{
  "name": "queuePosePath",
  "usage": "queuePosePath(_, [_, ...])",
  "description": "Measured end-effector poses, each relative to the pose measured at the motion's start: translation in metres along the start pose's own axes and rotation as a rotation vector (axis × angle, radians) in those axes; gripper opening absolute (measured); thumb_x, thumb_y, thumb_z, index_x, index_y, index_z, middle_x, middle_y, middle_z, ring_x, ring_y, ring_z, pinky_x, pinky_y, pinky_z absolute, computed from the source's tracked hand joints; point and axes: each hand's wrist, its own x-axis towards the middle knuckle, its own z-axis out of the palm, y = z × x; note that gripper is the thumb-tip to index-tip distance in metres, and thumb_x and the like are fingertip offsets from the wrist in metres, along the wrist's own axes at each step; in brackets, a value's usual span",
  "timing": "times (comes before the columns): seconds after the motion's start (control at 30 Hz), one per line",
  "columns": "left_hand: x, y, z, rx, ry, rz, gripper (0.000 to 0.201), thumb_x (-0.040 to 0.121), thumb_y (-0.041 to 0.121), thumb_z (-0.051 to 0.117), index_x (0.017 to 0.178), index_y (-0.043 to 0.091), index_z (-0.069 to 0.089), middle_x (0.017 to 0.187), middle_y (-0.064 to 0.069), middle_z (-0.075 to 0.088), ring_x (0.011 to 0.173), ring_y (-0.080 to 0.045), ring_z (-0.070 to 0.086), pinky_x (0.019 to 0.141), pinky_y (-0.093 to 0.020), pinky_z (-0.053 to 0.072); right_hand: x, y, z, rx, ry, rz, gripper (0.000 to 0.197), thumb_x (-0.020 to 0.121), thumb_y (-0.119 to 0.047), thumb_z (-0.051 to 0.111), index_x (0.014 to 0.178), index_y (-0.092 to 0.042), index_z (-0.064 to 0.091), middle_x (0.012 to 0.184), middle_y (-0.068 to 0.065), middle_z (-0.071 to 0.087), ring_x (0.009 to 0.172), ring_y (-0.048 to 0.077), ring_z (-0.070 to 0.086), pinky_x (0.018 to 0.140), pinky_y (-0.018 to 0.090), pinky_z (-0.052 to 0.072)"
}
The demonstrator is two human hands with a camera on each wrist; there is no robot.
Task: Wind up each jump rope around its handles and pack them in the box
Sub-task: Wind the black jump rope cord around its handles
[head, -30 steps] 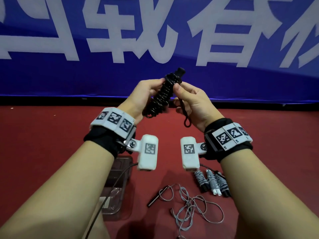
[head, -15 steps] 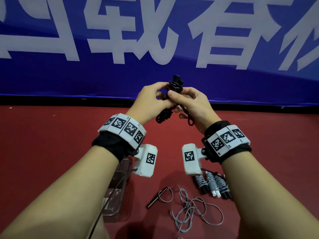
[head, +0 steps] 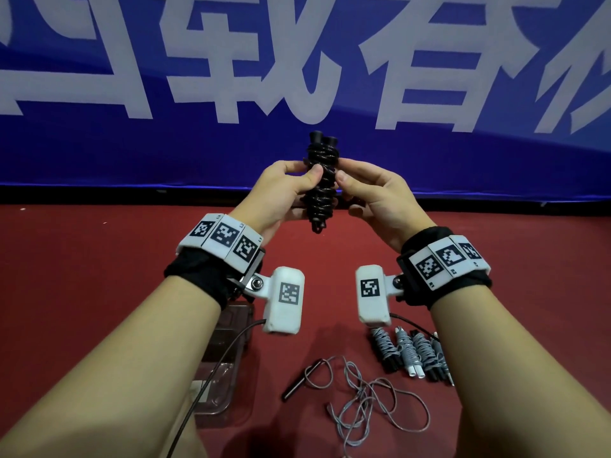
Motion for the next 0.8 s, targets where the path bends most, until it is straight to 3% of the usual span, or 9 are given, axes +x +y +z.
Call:
queuePosePath(0.1, [0.0, 0.001, 0.001, -0.053, -0.008, -0.016, 0.036, 0.104, 0.023, 0.056, 0.131, -0.001, 0.058, 0.112, -0.017, 0.075, 0.097, -0.031, 0.075, 0.083, -0.043, 0.06, 0.001, 0.002, -0.001, 0.058, -0.015, 0.018, 0.029, 0.095, -0.016, 0.068, 0.124, -0.02, 0.07, 0.119, 0.003, 0.075, 0.111, 0.017, 0.068, 0.087, 0.031, 0.046])
queuePosePath(0.23, [-0.001, 0.002, 0.0, -0.11, -0.046, -0.045, 0.032, 0.108, 0.027, 0.046, 0.121, 0.007, 0.067, 0.112, -0.012, 0.076, 0.094, -0.024, 0.074, 0.082, -0.039, 0.057, 0.001, 0.0, 0.0, 0.167, -0.006, -0.016, 0.031, 0.093, -0.003, 0.067, 0.123, -0.008, 0.068, 0.116, 0.006, 0.075, 0.103, 0.014, 0.071, 0.075, 0.021, 0.051])
queuePosePath(0.33, [-0.001, 0.0, 0.002, -0.209, -0.049, -0.108, 0.036, 0.109, 0.031, 0.042, 0.122, 0.008, 0.068, 0.105, -0.007, 0.076, 0.09, -0.022, 0.073, 0.081, -0.038, 0.055, 0.003, 0.001, 0.002, 0.201, 0.026, -0.035, 0.028, 0.091, -0.002, 0.069, 0.119, -0.005, 0.068, 0.112, 0.008, 0.076, 0.096, 0.016, 0.071, 0.072, 0.022, 0.05])
queuePosePath(0.47, [-0.001, -0.002, 0.005, -0.4, 0.0, -0.214, 0.035, 0.108, 0.03, 0.043, 0.113, 0.006, 0.069, 0.093, -0.009, 0.071, 0.077, -0.021, 0.07, 0.062, -0.035, 0.057, 0.005, 0.006, 0.005, 0.086, 0.04, -0.021, 0.044, 0.09, -0.021, 0.075, 0.131, -0.014, 0.063, 0.125, 0.002, 0.072, 0.106, 0.019, 0.07, 0.081, 0.031, 0.05])
queuePosePath(0.57, [-0.001, -0.003, 0.008, -0.45, 0.024, -0.243, 0.034, 0.108, 0.027, 0.043, 0.1, 0.009, 0.07, 0.082, -0.009, 0.072, 0.066, -0.02, 0.068, 0.058, -0.032, 0.056, 0.005, 0.008, 0.006, 0.047, -0.041, -0.004, 0.05, 0.09, -0.028, 0.076, 0.137, -0.019, 0.06, 0.123, 0.003, 0.073, 0.103, 0.017, 0.069, 0.075, 0.03, 0.046])
queuePosePath(0.7, [0.002, -0.004, 0.01, -0.276, 0.086, -0.193, 0.03, 0.109, 0.025, 0.045, 0.114, 0.005, 0.066, 0.091, -0.014, 0.074, 0.07, -0.024, 0.07, 0.071, -0.041, 0.058, 0.001, 0.008, 0.007, 0.034, 0.049, -0.025, 0.047, 0.088, -0.023, 0.078, 0.133, -0.016, 0.065, 0.109, 0.006, 0.077, 0.089, 0.015, 0.069, 0.072, 0.03, 0.044])
queuePosePath(0.8, [0.006, -0.009, 0.011, -0.047, 0.204, -0.051, 0.019, 0.106, 0.021, 0.048, 0.122, 0.018, 0.058, 0.109, -0.017, 0.073, 0.09, -0.033, 0.075, 0.086, -0.055, 0.06, 0.001, 0.01, 0.011, -0.007, 0.126, -0.033, 0.045, 0.084, -0.025, 0.082, 0.127, -0.017, 0.069, 0.1, 0.005, 0.078, 0.081, 0.013, 0.07, 0.069, 0.027, 0.044])
